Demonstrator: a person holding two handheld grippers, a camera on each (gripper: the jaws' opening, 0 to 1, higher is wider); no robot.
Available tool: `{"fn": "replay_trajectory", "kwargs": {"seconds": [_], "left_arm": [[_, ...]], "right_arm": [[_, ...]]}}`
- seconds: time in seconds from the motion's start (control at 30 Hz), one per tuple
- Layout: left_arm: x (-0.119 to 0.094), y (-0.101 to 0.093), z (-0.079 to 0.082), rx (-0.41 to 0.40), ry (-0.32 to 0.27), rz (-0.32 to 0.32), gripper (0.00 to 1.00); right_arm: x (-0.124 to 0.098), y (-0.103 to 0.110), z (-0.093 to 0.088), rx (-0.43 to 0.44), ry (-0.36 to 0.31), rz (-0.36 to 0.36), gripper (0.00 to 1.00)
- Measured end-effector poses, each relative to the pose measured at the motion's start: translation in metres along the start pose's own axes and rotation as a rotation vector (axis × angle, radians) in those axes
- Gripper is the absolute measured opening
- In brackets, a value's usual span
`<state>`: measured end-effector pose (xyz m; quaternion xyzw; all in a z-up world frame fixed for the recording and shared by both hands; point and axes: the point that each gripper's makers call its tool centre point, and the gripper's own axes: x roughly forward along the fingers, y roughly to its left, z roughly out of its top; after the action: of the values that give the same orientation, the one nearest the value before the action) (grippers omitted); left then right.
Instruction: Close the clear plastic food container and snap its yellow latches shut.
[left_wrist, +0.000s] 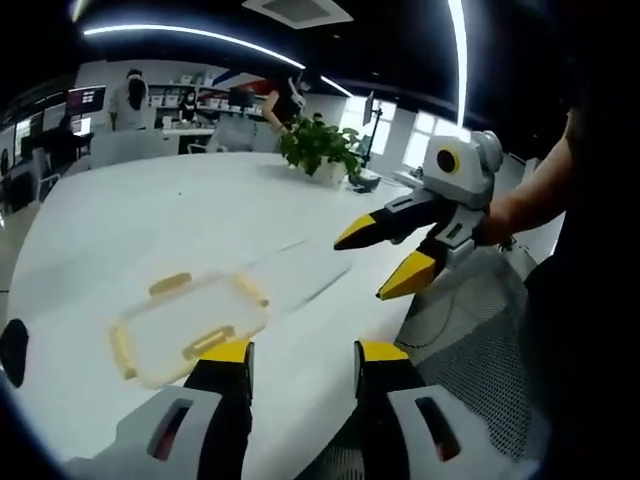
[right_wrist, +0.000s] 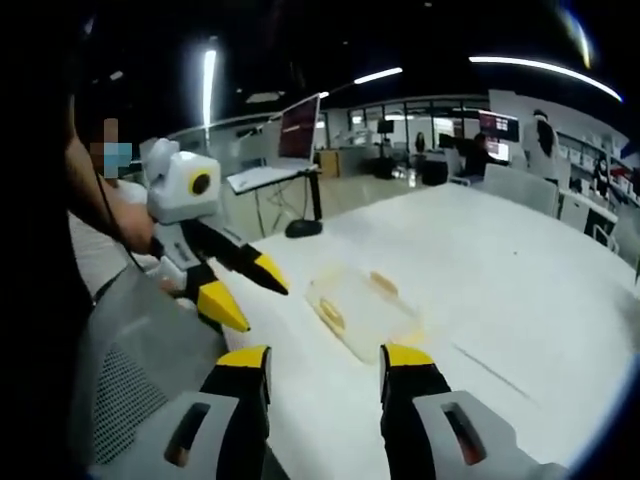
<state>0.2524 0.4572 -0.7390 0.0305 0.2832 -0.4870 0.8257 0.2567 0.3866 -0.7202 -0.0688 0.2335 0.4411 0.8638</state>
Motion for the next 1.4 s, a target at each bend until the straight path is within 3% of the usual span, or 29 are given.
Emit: {"fn": "replay_trajectory", "kwargs": {"seconds": [0.33,0.63,1.0,1.4], "left_arm": [[-0.002,0.01,0.0,0.031,0.013,-0.006,0.38],[-0.006,0.024,-0.007,0.096,0.074,-0.009,0.38],[-0.009,0.038,-0.012,0.108,0.108,-0.012,0.38],[-0.013,0.055,-0.017,0.109,0.138,0.002,0.37]], "right_arm": [[0.01,-0.001,0.002,0.003,0.005,-0.001,0.42],[0.019,-0.01,0.004,-0.025,0.032,-0.01,0.42],[0.032,-0.014,0.005,-0.103,0.067,-0.008,0.42],[0.04,-0.012,0.0,-0.107,0.094,-0.009,0.41]]}}
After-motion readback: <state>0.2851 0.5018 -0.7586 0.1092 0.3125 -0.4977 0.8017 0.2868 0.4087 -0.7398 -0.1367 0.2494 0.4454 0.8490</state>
